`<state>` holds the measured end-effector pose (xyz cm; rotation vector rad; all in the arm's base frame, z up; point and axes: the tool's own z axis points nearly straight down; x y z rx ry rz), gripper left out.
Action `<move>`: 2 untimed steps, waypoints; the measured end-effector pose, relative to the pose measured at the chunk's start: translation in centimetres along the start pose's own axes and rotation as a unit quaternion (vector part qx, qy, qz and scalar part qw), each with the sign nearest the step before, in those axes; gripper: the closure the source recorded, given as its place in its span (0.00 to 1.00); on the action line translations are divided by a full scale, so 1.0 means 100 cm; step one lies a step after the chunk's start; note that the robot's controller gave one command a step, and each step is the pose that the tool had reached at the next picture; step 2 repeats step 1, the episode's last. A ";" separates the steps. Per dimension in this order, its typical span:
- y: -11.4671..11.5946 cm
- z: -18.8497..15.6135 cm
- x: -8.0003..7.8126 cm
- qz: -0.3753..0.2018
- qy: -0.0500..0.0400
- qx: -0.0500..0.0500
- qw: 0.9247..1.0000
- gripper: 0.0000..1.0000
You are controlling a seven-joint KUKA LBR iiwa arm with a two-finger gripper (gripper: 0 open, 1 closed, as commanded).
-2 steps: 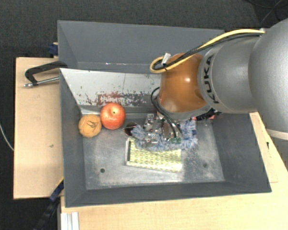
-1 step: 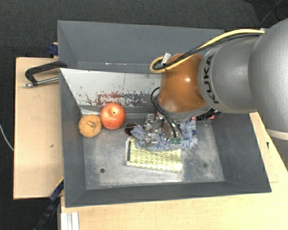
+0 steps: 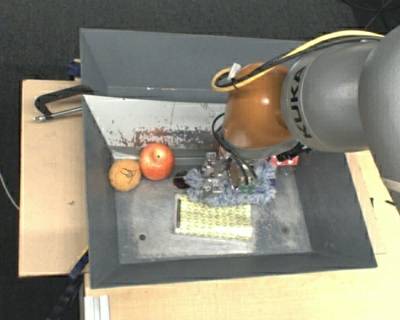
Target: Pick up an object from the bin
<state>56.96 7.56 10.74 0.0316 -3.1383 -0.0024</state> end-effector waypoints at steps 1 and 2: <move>0.014 -0.104 0.008 -0.009 -0.004 0.000 1.000 1.00; 0.014 -0.104 0.008 -0.009 -0.004 0.000 1.000 1.00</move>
Offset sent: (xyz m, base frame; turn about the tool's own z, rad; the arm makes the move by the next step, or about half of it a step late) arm 0.0000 0.0000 0.0000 0.0000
